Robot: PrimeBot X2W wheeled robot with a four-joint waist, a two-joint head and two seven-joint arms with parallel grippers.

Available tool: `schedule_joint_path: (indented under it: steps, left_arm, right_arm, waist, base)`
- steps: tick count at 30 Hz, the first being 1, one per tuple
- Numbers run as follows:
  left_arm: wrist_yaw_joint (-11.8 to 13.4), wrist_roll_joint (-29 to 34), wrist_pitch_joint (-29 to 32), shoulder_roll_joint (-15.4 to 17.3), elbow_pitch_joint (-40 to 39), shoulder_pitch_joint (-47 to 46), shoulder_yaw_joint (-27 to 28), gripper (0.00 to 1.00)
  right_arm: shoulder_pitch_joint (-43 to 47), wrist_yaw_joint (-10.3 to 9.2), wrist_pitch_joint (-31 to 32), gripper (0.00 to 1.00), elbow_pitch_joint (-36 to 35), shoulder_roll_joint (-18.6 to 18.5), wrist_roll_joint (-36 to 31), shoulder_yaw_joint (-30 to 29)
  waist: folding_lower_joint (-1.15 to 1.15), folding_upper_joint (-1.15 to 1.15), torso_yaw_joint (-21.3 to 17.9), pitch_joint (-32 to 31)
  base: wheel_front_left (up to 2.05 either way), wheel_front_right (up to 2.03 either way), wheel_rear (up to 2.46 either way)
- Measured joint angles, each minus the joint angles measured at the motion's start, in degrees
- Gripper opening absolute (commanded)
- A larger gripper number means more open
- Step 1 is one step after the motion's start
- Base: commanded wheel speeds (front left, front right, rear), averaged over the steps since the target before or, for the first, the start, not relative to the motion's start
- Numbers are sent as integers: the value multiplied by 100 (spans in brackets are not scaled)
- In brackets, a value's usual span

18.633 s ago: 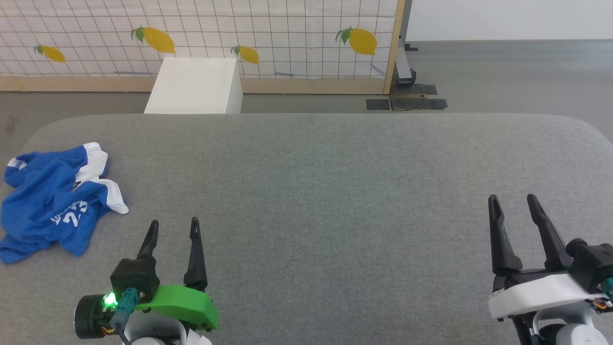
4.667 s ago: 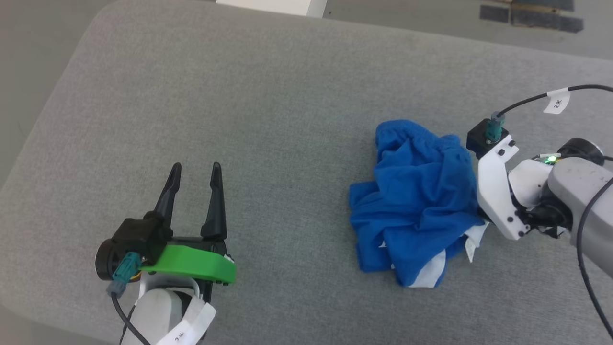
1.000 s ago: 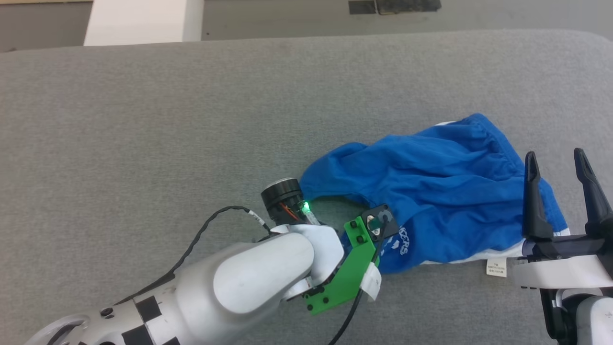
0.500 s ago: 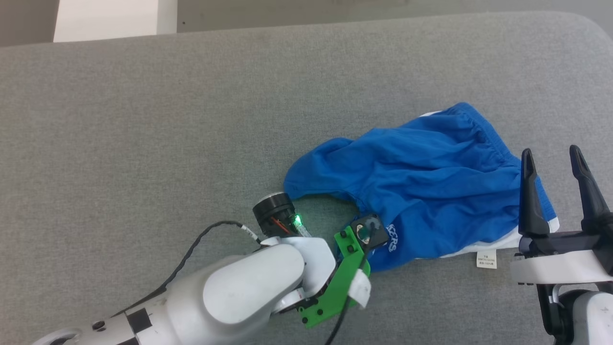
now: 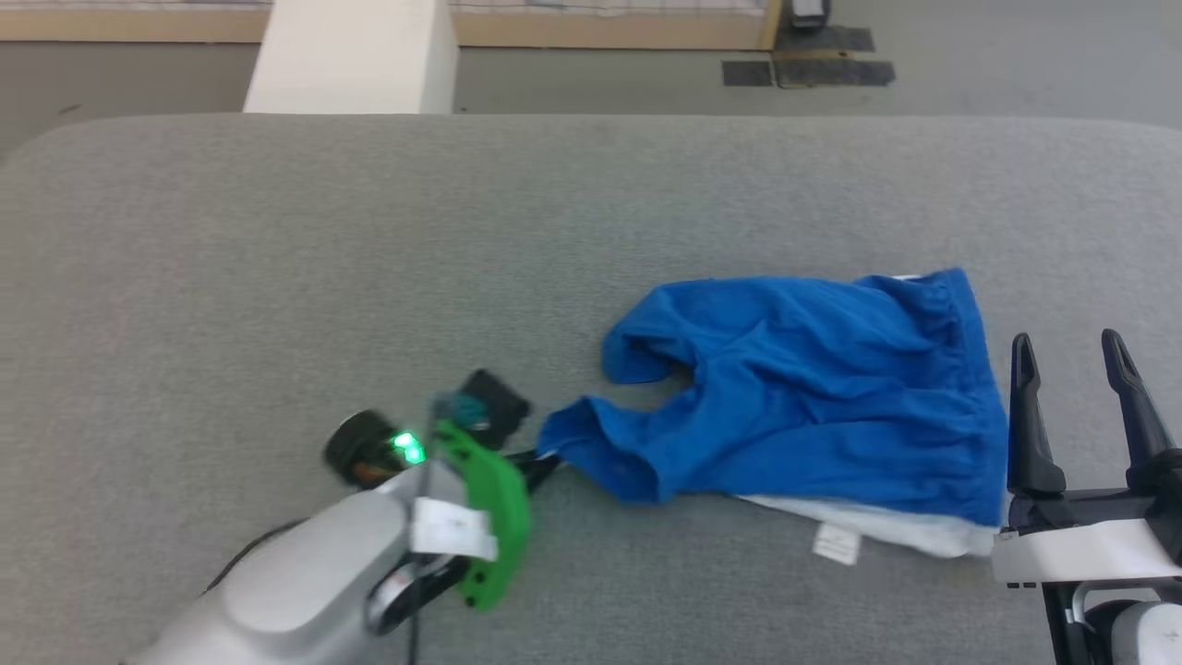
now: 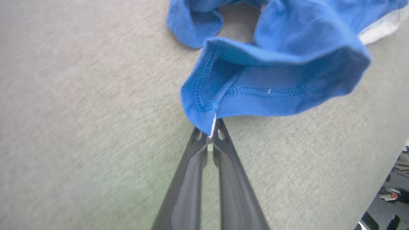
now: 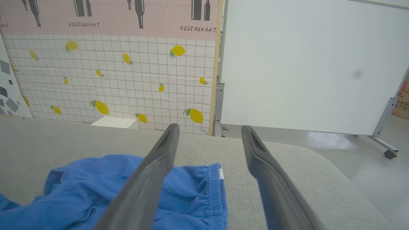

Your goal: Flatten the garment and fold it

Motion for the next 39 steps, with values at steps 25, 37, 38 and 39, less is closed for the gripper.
schedule_joint_path:
  steps: [25, 37, 38, 39]
  left_arm:
    - [1102, -233, -1539, 979, -665, 1212, 776, 100]
    - [167, 238, -230, 891, -760, -887, 570, 100]
    - [38, 299, -15, 866, -638, -1093, 472, 100]
    - [-78, 304, 194, 799, -505, -1287, 392, 100]
  right_arm:
    - [201, 0, 0, 100, 210, 3, 34, 24]
    - [77, 0, 0, 100, 322, 5, 58, 253]
    - [29, 0, 0, 100, 331, 4, 58, 269]
    - [-13, 0, 0, 100, 341, 5, 59, 268]
  waist:
    - [0, 0, 466, -403]
    - [0, 0, 296, -399]
    - [0, 0, 247, -365]
    - [0, 0, 197, -325]
  base:
    - [0, 0, 0]
    - [0, 0, 0]
    - [0, 0, 0]
    - [0, 0, 0]
